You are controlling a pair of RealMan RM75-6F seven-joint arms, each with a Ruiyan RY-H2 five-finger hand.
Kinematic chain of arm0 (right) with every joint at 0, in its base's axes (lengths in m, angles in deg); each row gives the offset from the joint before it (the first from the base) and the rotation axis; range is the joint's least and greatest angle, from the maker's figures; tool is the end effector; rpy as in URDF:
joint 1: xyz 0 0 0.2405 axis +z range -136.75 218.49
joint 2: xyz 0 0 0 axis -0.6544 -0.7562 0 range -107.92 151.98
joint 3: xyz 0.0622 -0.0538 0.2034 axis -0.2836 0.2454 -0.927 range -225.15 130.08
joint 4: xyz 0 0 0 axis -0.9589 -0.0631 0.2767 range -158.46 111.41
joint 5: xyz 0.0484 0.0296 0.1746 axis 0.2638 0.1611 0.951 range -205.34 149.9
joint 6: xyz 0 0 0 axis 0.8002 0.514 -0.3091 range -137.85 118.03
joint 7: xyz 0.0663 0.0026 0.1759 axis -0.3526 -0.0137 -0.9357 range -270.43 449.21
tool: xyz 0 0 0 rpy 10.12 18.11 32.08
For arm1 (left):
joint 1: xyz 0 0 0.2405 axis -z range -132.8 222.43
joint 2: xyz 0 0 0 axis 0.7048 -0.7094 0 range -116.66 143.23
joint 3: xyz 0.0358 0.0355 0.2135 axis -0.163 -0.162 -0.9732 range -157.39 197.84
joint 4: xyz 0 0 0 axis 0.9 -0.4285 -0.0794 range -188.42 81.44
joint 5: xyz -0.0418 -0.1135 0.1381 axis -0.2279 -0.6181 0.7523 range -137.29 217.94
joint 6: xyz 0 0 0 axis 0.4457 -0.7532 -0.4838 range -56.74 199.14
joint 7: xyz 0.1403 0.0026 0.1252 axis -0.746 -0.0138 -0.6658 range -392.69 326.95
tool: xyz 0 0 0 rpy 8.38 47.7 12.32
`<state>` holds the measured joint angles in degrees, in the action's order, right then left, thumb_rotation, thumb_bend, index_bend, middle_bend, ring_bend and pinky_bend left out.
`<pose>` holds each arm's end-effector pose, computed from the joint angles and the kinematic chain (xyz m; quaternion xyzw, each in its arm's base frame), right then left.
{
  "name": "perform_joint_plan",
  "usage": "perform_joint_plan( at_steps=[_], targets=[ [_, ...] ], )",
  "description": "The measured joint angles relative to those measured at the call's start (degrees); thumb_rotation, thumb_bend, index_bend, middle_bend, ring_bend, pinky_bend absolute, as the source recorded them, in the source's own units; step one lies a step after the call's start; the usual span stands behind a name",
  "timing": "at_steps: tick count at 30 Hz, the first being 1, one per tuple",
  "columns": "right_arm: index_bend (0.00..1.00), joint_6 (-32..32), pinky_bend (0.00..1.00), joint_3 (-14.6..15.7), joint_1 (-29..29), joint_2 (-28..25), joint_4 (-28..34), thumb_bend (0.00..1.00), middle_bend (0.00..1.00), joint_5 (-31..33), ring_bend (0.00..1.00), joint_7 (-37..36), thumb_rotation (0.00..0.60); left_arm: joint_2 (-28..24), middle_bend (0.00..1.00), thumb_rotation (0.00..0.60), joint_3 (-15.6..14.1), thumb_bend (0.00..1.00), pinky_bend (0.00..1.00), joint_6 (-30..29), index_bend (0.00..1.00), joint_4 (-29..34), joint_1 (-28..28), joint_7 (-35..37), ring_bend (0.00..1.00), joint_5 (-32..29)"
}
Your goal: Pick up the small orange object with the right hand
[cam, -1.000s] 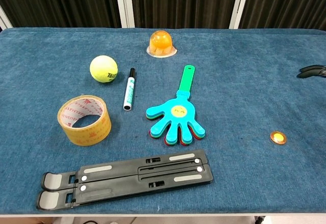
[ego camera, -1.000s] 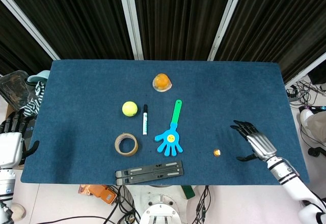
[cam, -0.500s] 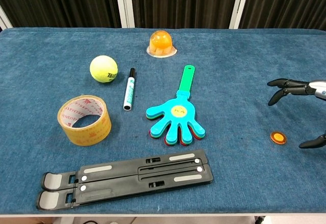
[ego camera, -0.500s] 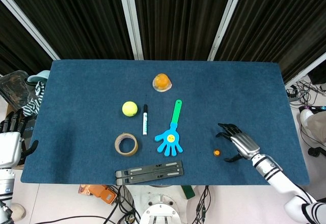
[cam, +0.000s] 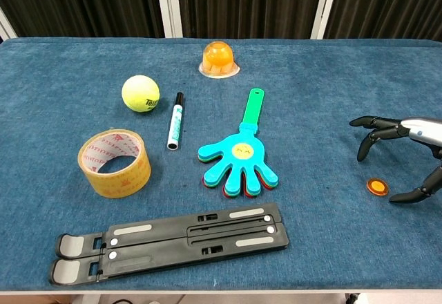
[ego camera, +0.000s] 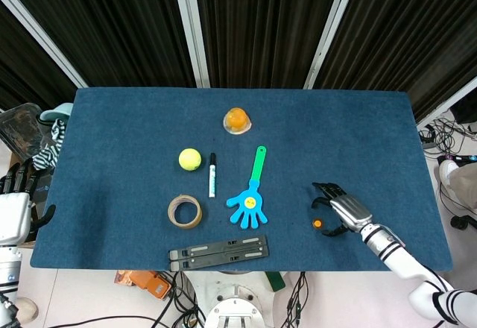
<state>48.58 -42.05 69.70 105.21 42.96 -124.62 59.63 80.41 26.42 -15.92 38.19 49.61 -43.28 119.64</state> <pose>-0.2383 -0.2830 -0.0004 0.7405 -0.4920 0.3472 0.2985 -0.2781 0.2284 0.1778 -0.5644 -0.3501 -0.3503 0.6605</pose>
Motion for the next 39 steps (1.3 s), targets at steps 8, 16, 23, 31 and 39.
perform_joint_plan(
  at_steps=[8, 16, 23, 31, 39],
  targets=[
    [0.46, -0.85, 0.05, 0.73, 1.15, 0.55, -0.15, 0.33, 0.03, 0.10, 0.07, -0.68, 0.600, -0.05, 0.03, 0.600, 0.01, 0.23, 0.17, 0.12, 0.19, -0.01, 0.03, 0.17, 0.01, -0.07],
    [0.50, -0.46, 0.05, 1.26, 1.52, -0.36, 0.68, 0.38, 0.03, 0.40, 0.07, -1.52, 0.600, -0.03, 0.03, 0.600, 0.02, 0.23, 0.17, 0.22, 0.19, 0.02, 0.08, 0.28, 0.01, -0.11],
    [0.50, -1.08, 0.05, 1.90, 1.93, -1.48, 1.68, 0.38, 0.03, 0.68, 0.08, -1.10, 0.600, -0.01, 0.03, 0.600, 0.02, 0.23, 0.17, 0.19, 0.19, 0.00, 0.07, 0.12, 0.01, -0.16],
    [0.50, -2.41, 0.05, 2.28, 2.50, -2.32, 3.00, 0.39, 0.03, 1.43, 0.08, -0.24, 0.600, 0.00, 0.03, 0.600, -0.02, 0.23, 0.17, 0.27, 0.19, 0.00, 0.11, -0.08, 0.01, -0.17],
    [0.53, -2.93, 0.06, 2.31, 2.84, -2.39, 3.62, 0.43, 0.03, 1.93, 0.08, 0.48, 0.600, -0.04, 0.03, 0.600, 0.01, 0.23, 0.17, 0.27, 0.19, 0.04, 0.10, 0.06, 0.01, -0.22]
  ],
)
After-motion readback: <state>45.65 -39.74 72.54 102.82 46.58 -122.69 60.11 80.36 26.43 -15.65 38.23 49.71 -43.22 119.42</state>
